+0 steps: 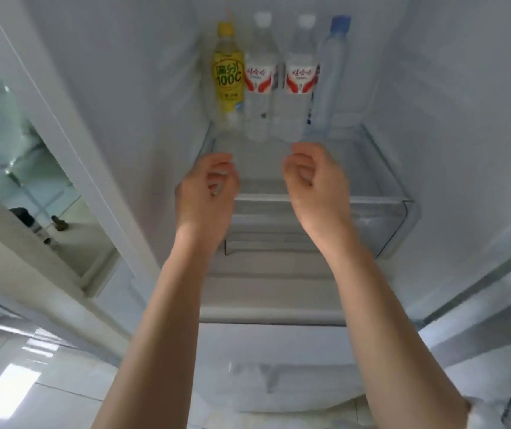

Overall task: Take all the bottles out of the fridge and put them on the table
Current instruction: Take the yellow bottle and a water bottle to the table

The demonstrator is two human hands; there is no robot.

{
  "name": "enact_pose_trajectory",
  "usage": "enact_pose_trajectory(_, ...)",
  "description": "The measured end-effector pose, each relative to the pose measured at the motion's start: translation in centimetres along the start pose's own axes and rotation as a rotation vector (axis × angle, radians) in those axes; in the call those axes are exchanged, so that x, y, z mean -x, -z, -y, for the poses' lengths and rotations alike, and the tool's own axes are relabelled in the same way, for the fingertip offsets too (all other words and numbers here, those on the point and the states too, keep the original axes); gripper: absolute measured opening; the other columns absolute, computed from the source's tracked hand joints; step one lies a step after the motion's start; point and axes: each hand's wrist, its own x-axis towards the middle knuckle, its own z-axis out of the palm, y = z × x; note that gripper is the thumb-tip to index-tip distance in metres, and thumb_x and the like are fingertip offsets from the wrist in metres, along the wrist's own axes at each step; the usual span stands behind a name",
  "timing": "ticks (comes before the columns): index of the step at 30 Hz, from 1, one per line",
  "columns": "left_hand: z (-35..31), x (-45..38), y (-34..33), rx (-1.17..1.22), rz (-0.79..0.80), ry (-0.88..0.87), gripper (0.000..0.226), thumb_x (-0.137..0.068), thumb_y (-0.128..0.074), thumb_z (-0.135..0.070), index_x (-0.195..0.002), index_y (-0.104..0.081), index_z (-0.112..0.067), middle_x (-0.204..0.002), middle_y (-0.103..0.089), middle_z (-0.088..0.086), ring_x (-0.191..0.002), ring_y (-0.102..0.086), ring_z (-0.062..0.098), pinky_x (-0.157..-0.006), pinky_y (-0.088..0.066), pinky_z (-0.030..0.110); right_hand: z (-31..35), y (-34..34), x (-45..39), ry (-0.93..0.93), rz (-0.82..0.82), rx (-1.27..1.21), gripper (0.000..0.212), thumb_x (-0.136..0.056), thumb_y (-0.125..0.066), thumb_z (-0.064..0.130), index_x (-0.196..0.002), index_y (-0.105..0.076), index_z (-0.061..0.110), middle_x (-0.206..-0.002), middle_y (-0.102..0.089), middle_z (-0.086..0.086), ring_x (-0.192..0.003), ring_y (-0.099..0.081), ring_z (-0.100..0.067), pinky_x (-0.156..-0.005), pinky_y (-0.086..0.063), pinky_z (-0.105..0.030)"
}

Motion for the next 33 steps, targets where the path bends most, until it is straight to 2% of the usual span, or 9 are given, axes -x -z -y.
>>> enact_pose_trajectory(2,0.1,-3.2,-1.0,0.03,-0.05,-0.017,0.021,-0.089,-0.059,-0.011,-0.109,-0.065,-0.012,-0.097,-0.067,0.0,-0.087,-0.062,0.013,-0.078,-0.047,0.017,0.0,-0.7,-3.0,0.0,-0.026,-0.01,0.032,-0.093,-0.056,0.022,-0.123,-0.056,0.011,-0.104,-0.066,0.003,-0.105,-0.062,-0.013,-0.094,-0.049,-0.029)
enact_pose_trajectory(11,1.9,-15.6,-5.9,0.055,-0.252,-0.037,0.038,-0.086,-0.066,-0.013,-0.123,-0.057,-0.009,-0.12,-0.061,0.003,-0.107,-0.058,0.019,-0.093,-0.05,0.04,-0.6,-5.8,-13.7,0.023,-0.127,0.027,0.039,-0.093,-0.059,0.019,-0.129,-0.049,0.008,-0.119,-0.06,-0.007,-0.107,-0.057,-0.018,-0.095,-0.048,-0.033)
enact_pose_trajectory(17,3.8,-20.0,-8.5,0.056,-0.329,-0.019,0.046,-0.084,-0.058,-0.004,-0.129,-0.051,-0.005,-0.129,-0.057,0.01,-0.119,-0.053,0.025,-0.1,-0.043,0.035,-2.0,-9.2,-18.0,-0.053,-0.068,-0.009,0.044,-0.092,-0.061,0.014,-0.13,-0.044,0.001,-0.117,-0.057,-0.004,-0.108,-0.052,-0.013,-0.077,-0.03,0.002)
enact_pose_trajectory(21,6.1,-21.4,-9.4,0.049,-0.303,0.035,0.046,-0.085,-0.062,-0.01,-0.13,-0.051,-0.007,-0.129,-0.058,0.008,-0.117,-0.053,0.022,-0.088,-0.037,0.016,-3.3,-11.2,-19.7,-0.067,-0.034,0.014,0.058,-0.089,-0.062,0.01,-0.139,-0.034,0.001,-0.139,-0.051,-0.015,-0.127,-0.05,-0.027,-0.099,-0.039,-0.022)
enact_pose_trajectory(24,7.9,-21.9,-9.5,0.065,-0.252,0.121,0.051,-0.087,-0.064,-0.021,-0.134,-0.049,-0.007,-0.129,-0.059,0.007,-0.118,-0.055,0.022,-0.094,-0.042,0.026,-3.8,-12.2,-20.1,-0.055,-0.047,0.021,0.068,-0.087,-0.063,0.003,-0.143,-0.026,0.003,-0.144,-0.044,-0.015,-0.132,-0.045,-0.027,-0.109,-0.039,-0.035)
enact_pose_trajectory(26,8.5,-22.0,-9.5,0.093,-0.205,0.123,0.054,-0.085,-0.067,-0.024,-0.134,-0.048,-0.01,-0.118,-0.061,-0.001,-0.109,-0.06,0.017,-0.091,-0.048,0.03,-4.1,-12.9,-20.2,-0.058,-0.064,0.017,0.073,-0.087,-0.063,0.0,-0.146,-0.021,0.005,-0.146,-0.041,-0.014,-0.134,-0.042,-0.027,-0.111,-0.038,-0.037)
enact_pose_trajectory(28,8.6,-22.4,-9.4,0.113,-0.158,0.115,0.059,-0.079,-0.072,-0.021,-0.132,-0.048,-0.013,-0.108,-0.062,-0.008,-0.096,-0.063,0.011,-0.081,-0.049,0.024,-4.4,-13.4,-20.3,-0.064,-0.084,0.019,0.076,-0.088,-0.063,0.003,-0.148,-0.016,0.006,-0.147,-0.038,-0.015,-0.135,-0.04,-0.027,-0.111,-0.037,-0.039)
enact_pose_trajectory(31,8.4,-23.2,-9.2,0.054,-0.089,0.106,0.065,-0.071,-0.079,-0.015,-0.129,-0.049,-0.011,-0.111,-0.064,-0.004,-0.092,-0.063,0.012,-0.066,-0.046,0.012,-4.7,-13.7,-20.5,-0.042,-0.115,-0.008,0.078,-0.088,-0.065,0.007,-0.149,-0.016,0.006,-0.145,-0.039,-0.017,-0.132,-0.042,-0.026,-0.11,-0.038,-0.036)
enact_pose_trajectory(33,8.1,-23.6,-9.3,0.029,-0.063,0.12,0.067,-0.07,-0.079,-0.011,-0.129,-0.048,-0.008,-0.115,-0.064,0.002,-0.096,-0.063,0.016,-0.068,-0.048,0.017,-5.0,-13.7,-20.5,-0.018,-0.132,-0.017,0.078,-0.087,-0.066,0.006,-0.148,-0.018,0.005,-0.144,-0.04,-0.017,-0.131,-0.044,-0.026,-0.11,-0.039,-0.035)
